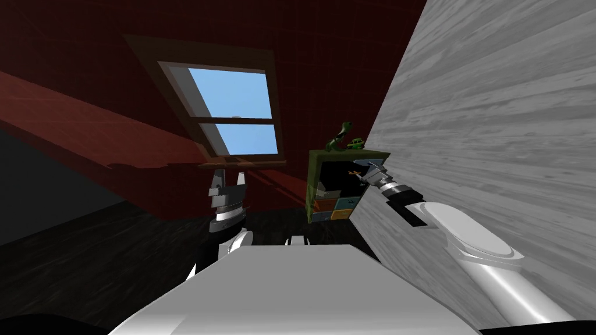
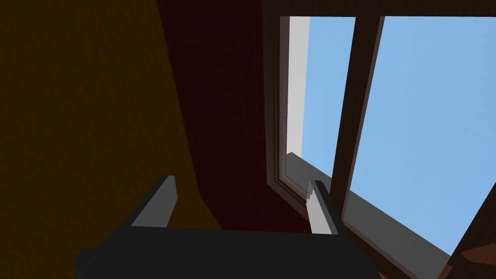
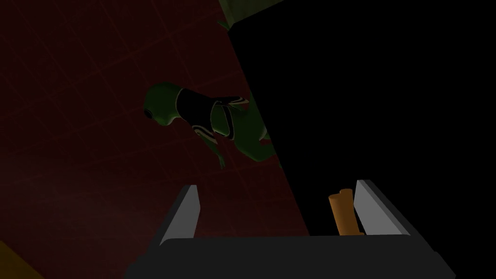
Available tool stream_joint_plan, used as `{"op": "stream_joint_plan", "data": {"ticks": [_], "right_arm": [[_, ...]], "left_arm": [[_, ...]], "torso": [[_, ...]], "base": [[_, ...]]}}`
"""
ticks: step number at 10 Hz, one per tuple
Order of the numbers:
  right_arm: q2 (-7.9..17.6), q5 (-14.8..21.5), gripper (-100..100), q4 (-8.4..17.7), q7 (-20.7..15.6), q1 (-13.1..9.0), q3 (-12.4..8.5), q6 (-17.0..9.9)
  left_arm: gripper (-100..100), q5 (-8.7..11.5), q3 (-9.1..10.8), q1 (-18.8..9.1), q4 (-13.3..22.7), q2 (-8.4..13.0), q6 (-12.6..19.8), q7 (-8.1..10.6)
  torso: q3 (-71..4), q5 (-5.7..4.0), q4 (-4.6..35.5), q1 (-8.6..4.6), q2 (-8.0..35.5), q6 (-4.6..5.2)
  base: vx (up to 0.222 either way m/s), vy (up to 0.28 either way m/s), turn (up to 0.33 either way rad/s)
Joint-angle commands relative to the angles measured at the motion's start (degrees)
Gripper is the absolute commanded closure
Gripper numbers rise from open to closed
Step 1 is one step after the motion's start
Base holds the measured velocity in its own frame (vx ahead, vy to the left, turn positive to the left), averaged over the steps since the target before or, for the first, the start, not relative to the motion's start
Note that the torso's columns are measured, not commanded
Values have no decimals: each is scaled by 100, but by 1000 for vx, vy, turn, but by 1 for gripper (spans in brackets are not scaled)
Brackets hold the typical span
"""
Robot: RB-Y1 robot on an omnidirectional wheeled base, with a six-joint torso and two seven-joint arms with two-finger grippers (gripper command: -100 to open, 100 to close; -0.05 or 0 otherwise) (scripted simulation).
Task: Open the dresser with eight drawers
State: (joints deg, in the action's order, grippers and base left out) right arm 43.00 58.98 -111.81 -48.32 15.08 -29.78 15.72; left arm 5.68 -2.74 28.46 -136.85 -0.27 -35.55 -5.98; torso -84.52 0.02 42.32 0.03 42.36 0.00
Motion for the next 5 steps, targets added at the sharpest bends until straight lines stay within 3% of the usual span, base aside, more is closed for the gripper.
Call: {"op": "stream_joint_plan", "data": {"ticks": [1, 2, 5], "right_arm": [[108, -35, -100, 23, 82, 22, -25, 6], [118, -38, 0, 31, 100, 27, -27, 7], [113, -34, 0, 42, 97, 37, -19, 8]], "left_arm": [[0, 0, 0, 0, 0, 0, 0, 0], [0, 0, 0, 0, 0, 0, 0, 0], [0, 0, 0, 0, 0, 0, 0, 0]], "torso": [[1, 12, 13, 5, 6, 1], [4, 9, 10, 4, 9, -2], [0, 4, 3, 3, 1, 0]], "base": [[3, 16, -11], [0, 0, 0], [0, 0, 0]]}}
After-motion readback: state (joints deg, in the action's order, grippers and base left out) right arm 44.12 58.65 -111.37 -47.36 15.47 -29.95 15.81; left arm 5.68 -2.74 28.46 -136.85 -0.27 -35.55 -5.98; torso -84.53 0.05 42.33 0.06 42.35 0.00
